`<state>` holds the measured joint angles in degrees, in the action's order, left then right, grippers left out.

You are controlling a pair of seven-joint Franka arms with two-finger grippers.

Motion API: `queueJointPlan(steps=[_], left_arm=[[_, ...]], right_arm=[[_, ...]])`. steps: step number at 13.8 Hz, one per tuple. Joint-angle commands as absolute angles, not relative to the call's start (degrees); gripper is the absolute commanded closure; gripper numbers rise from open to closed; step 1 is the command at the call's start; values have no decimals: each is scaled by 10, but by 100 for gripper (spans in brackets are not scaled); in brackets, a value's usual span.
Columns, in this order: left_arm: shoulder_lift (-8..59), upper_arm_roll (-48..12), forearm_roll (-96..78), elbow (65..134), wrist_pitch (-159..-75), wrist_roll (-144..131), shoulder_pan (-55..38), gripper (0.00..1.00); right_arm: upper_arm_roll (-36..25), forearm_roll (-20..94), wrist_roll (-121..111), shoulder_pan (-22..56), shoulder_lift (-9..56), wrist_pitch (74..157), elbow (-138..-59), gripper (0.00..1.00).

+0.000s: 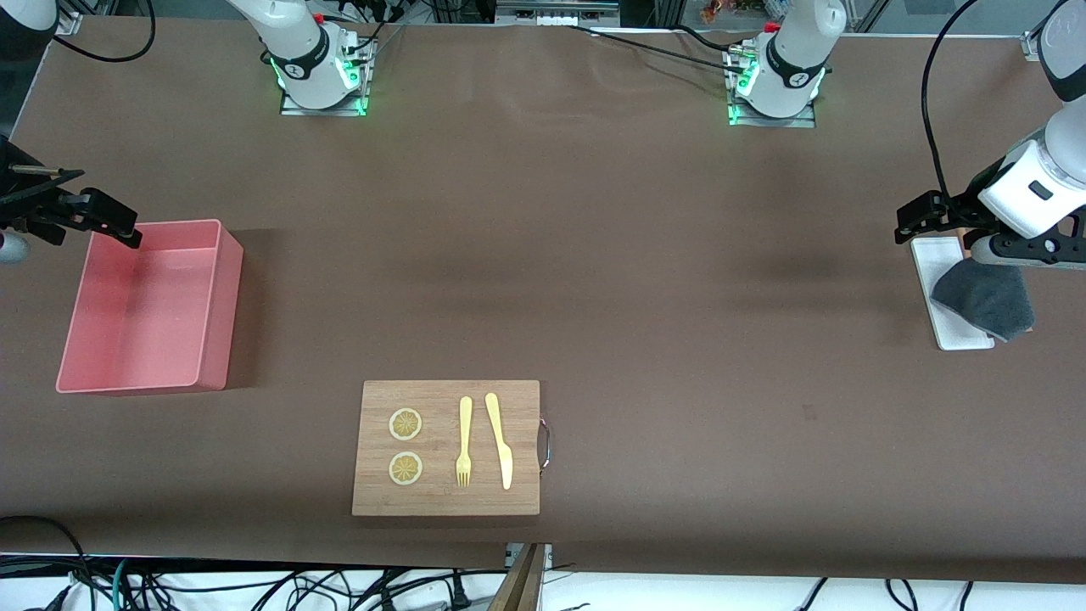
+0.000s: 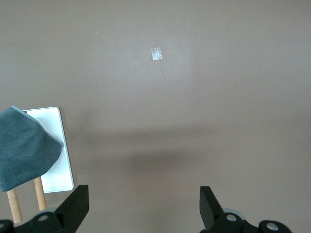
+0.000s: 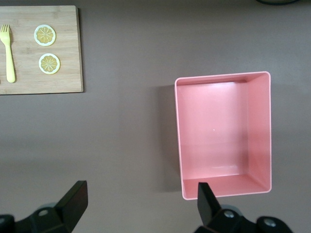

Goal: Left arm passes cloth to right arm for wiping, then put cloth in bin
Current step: 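Lower the left gripper toward the grey cloth on the white tray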

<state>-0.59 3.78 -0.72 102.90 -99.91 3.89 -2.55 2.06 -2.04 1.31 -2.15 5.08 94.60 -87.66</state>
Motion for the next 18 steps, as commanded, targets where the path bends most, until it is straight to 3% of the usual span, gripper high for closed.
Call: queueJointPlan(steps=[1,18], left_arm=[[-18,37,7,1038,-1005,47,-25,0],[10,40,7,1015,-997,15,-19,0]], right_arm=[[23,-23,5,-23,53,948,-872,0],[22,-22,6,-25,53,948,-872,0]])
